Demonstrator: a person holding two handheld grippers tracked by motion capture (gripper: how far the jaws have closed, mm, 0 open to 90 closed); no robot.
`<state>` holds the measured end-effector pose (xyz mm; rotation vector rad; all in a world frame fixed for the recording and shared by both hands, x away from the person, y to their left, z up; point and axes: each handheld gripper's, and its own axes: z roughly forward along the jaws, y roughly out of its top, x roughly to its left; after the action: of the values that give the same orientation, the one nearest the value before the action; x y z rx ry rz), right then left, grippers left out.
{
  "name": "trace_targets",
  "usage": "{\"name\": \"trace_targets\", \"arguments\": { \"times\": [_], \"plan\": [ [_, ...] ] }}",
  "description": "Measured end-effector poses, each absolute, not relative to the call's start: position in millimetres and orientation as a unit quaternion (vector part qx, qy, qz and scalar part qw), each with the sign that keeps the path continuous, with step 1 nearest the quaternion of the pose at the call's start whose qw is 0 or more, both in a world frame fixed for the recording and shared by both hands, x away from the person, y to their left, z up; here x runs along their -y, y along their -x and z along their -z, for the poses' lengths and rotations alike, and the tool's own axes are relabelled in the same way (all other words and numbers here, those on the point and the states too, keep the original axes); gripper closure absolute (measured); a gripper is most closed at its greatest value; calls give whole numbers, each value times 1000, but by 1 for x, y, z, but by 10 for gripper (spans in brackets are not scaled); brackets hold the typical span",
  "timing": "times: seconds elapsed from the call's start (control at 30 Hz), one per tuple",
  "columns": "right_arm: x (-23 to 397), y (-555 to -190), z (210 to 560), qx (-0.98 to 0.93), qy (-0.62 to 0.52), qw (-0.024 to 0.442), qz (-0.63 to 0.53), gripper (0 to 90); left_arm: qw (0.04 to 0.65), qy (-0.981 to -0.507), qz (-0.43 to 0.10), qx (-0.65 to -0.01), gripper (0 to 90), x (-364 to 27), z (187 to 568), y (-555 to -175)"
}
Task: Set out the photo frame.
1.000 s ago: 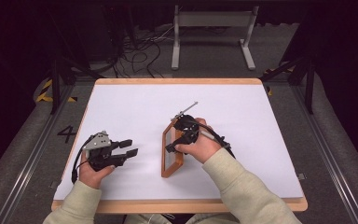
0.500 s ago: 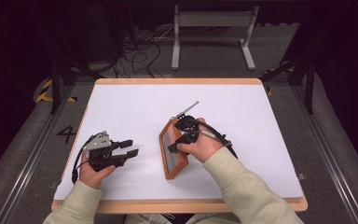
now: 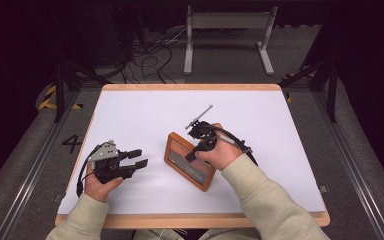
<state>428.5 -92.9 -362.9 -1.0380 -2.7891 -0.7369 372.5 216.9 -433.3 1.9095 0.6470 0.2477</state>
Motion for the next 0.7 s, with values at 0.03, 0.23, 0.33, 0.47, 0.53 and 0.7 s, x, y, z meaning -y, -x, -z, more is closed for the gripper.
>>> {"name": "trace_targets", "arguments": {
  "times": [0.03, 0.23, 0.33, 0.47, 0.53, 0.7],
  "plan": [
    [95, -429, 361, 913, 329, 34, 238, 712, 527, -799, -104, -271, 526, -217, 433, -372],
    [106, -429, 350, 939, 249, 14, 237, 713, 524, -801, -103, -270, 526, -217, 434, -372],
    [111, -429, 345, 949, 208, 20, 236, 713, 524, -801, -102, -272, 526, -217, 434, -372],
    [116, -431, 340, 956, 176, 24, 233, 713, 524, -801, -103, -272, 526, -218, 434, -372],
    [120, -433, 338, 962, 146, 32, 229, 713, 523, -801, -102, -272, 526, -218, 434, -372],
    [126, -441, 341, 968, 98, 47, 228, 713, 523, -801, -102, -273, 526, -218, 435, -371]
  ]
}}
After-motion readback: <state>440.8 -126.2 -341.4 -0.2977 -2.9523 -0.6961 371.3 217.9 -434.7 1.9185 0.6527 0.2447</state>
